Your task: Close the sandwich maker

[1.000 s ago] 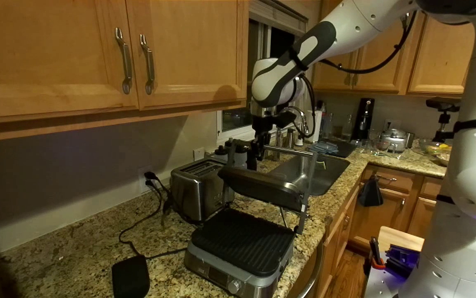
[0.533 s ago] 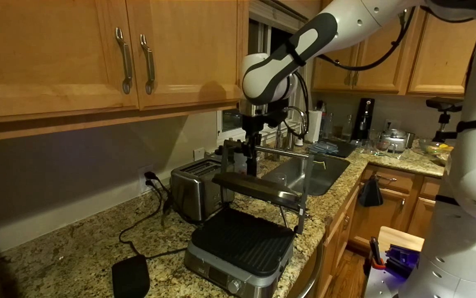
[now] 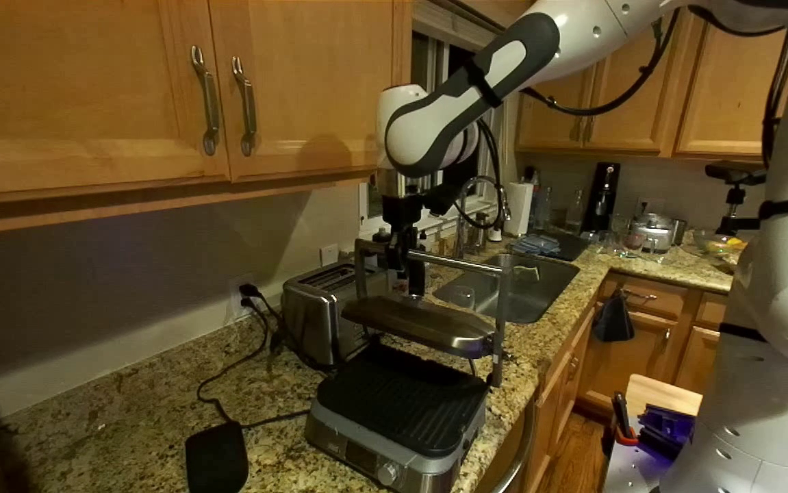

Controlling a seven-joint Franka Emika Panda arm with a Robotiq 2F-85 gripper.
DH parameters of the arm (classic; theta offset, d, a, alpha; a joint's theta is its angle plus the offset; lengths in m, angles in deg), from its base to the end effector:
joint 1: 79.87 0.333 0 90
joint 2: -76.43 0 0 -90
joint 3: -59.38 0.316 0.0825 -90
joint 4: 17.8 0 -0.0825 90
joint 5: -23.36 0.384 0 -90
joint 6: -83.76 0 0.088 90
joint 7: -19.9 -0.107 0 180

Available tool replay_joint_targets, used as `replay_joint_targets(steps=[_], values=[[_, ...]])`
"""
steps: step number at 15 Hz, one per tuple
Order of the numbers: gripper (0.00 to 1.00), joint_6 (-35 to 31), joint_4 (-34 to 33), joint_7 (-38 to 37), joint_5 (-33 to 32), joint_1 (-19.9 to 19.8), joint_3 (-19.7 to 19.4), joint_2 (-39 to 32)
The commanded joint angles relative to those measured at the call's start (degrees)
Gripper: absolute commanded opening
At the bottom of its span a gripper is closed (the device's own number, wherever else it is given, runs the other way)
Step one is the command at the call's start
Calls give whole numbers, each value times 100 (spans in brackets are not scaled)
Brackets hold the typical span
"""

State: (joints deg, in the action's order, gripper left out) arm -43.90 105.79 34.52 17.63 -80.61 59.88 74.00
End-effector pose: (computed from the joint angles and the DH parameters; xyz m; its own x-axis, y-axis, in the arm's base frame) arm 0.5460 -0.0054 0.3818 0.9520 0.3062 0.0050 0.3047 -0.9487 0.0844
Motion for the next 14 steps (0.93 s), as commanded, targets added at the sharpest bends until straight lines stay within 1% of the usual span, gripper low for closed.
replay_joint_targets(steps=[1,10,14], values=[[6,162,-2,-47,-131,153,113,-88],[6,38,-132,-3,-119,432,414,-589],[6,-56,-287,24,-1,510,533,-887]])
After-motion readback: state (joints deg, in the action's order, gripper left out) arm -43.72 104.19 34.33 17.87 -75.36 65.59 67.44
